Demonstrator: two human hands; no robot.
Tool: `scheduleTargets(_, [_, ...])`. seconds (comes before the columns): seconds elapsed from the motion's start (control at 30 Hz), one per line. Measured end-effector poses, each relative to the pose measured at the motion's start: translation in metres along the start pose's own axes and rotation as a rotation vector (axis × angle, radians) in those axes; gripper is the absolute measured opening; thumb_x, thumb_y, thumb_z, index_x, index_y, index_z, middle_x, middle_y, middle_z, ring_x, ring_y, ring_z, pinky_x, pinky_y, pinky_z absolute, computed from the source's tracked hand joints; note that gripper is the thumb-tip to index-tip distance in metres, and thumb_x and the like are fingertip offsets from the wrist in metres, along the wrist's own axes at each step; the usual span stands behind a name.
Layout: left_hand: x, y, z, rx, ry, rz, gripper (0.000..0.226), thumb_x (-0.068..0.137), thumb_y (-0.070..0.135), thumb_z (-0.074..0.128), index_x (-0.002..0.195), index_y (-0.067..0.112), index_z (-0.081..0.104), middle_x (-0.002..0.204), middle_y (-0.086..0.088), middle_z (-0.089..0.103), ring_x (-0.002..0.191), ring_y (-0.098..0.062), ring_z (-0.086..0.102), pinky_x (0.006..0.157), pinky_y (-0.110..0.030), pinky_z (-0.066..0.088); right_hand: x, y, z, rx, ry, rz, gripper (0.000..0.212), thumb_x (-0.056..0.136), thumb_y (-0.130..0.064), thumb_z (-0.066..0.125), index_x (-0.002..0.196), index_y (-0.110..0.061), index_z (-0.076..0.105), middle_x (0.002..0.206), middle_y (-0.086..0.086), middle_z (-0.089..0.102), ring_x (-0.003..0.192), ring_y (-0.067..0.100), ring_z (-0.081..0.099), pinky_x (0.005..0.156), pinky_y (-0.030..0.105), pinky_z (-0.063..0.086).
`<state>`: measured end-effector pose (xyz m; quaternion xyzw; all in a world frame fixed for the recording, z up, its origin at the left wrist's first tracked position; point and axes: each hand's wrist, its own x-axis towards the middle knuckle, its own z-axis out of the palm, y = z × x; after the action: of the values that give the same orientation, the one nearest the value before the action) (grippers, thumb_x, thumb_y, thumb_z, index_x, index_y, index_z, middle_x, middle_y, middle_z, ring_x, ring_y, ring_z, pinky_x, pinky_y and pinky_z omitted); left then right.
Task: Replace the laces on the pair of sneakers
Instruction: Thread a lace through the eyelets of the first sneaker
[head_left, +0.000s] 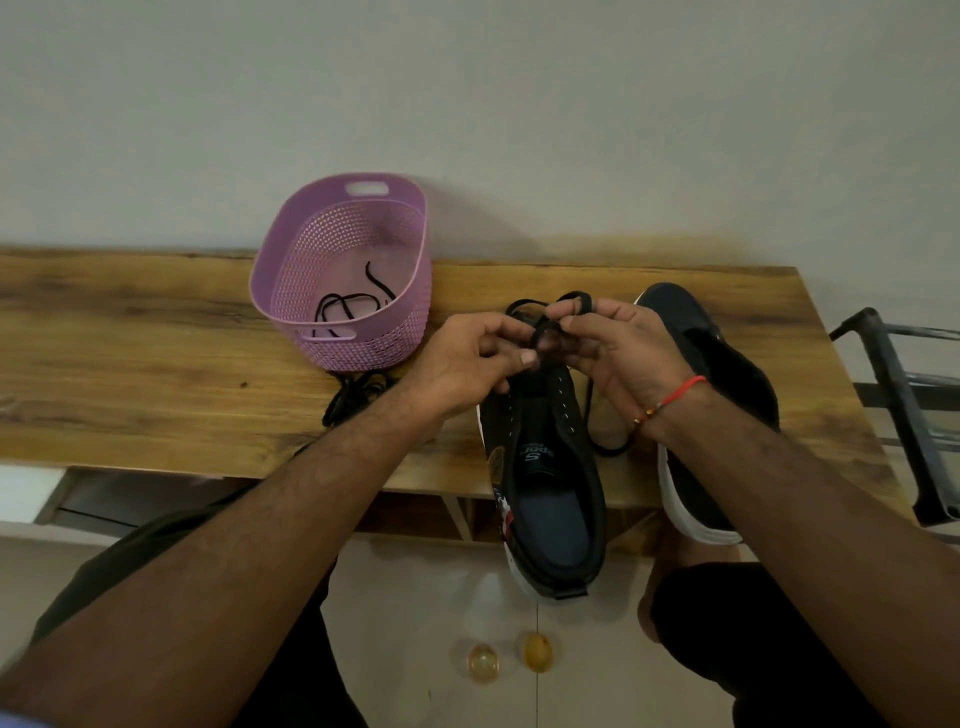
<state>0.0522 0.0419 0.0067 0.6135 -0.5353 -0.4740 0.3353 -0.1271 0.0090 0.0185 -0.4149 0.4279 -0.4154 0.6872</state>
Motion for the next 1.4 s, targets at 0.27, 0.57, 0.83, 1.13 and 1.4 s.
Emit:
scheduleTargets(0.27, [0.001,0.005,-0.017,0.051,0.366,0.031,0.017,0.086,0.02,0.079,0.101,0.016,0.073,0.085,0.004,0.077,0.052,0.008,0.058,0.047,-0.008,0.041,0.011,0.0,-0.017,-0.271,0.311,0.027,0.033,0.094,-0.04,0.064,0.103,-0.008,0.067,0.091,0.007,0.066,0.081,0.019,0.065,0.08,0.032,0.061])
scheduleTargets(0.57, [-0.002,0.006,-0.002,0.245,0.247,0.114,0.01,0.087,0.03,0.077,0.096,0.027,0.076,0.081,0.014,0.072,0.066,0.013,0.062,0.055,-0.01,0.047,0.005,0.01,-0.002,-0.893,-0.085,-0.321,0.028,0.09,-0.031,0.071,0.117,-0.021,0.073,0.113,-0.007,0.072,0.111,0.006,0.063,0.1,0.036,0.051])
scheduleTargets(0.83, [-0.012,0.003,0.004,0.525,0.122,-0.167,0.046,0.082,0.06,0.074,0.106,0.027,0.053,0.097,0.008,0.059,0.082,-0.004,0.057,0.057,-0.024,0.04,0.005,0.017,-0.009,-1.014,-0.102,-0.323,0.013,0.091,-0.023,0.07,0.104,-0.02,0.074,0.098,-0.009,0.071,0.096,0.005,0.064,0.09,0.03,0.055])
scheduleTargets(1.13, [-0.014,0.007,-0.021,0.239,-0.055,-0.353,0.01,0.099,0.028,0.064,0.105,0.025,0.071,0.105,0.003,0.071,0.085,-0.011,0.074,0.051,-0.025,0.057,0.008,0.034,-0.004,-1.127,-0.157,-0.335,0.01,0.091,-0.027,0.069,0.1,-0.028,0.071,0.1,-0.014,0.067,0.097,0.004,0.059,0.087,0.023,0.048])
scheduleTargets(1.4, [-0.016,0.01,-0.03,0.115,-0.109,-0.427,0.012,0.099,0.021,0.064,0.107,0.024,0.072,0.104,0.004,0.075,0.078,-0.006,0.075,0.058,-0.026,0.054,0.007,0.038,0.002,-1.14,-0.173,-0.345,0.01,0.091,-0.026,0.069,0.101,-0.025,0.072,0.101,-0.013,0.067,0.098,0.004,0.059,0.087,0.021,0.046])
